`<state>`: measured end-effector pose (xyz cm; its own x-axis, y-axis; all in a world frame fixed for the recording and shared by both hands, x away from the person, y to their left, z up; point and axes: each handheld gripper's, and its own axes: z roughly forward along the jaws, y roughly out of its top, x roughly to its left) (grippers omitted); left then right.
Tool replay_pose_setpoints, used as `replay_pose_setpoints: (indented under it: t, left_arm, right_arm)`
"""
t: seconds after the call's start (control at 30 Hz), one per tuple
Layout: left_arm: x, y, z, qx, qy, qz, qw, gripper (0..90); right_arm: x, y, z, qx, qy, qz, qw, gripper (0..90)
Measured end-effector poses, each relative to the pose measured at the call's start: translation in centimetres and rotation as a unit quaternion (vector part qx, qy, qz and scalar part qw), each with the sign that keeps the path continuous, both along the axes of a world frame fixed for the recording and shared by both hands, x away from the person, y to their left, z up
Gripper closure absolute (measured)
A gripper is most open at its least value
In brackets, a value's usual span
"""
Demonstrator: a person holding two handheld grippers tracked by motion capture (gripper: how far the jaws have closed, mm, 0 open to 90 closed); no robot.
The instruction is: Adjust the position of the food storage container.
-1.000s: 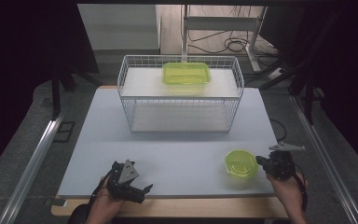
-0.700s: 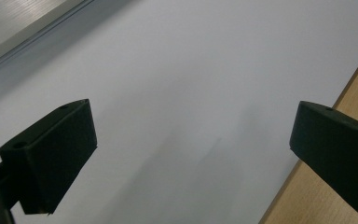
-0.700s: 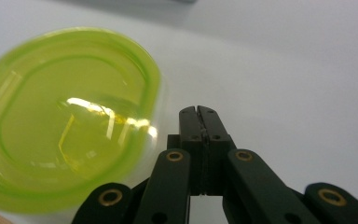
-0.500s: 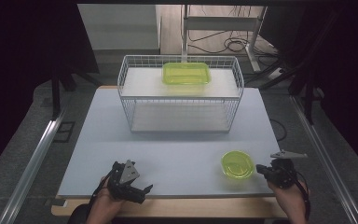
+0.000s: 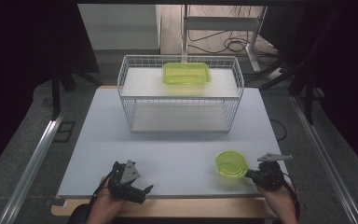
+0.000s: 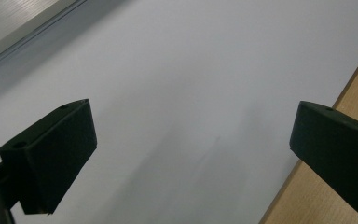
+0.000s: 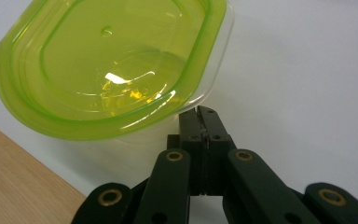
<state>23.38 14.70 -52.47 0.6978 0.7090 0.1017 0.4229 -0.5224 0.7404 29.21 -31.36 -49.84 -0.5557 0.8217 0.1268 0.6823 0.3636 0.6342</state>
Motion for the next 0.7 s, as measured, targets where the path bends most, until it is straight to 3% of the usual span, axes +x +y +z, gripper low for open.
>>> replay_pose_setpoints:
  t: [0.7]
  left_arm:
    - [0.0,-0.1,-0.1,0.005,0.000,-0.001,1.0000,0.3]
  right_arm:
    - [2.0,5.4,-0.6,0.024,0.004,0.062,0.9978,89.3]
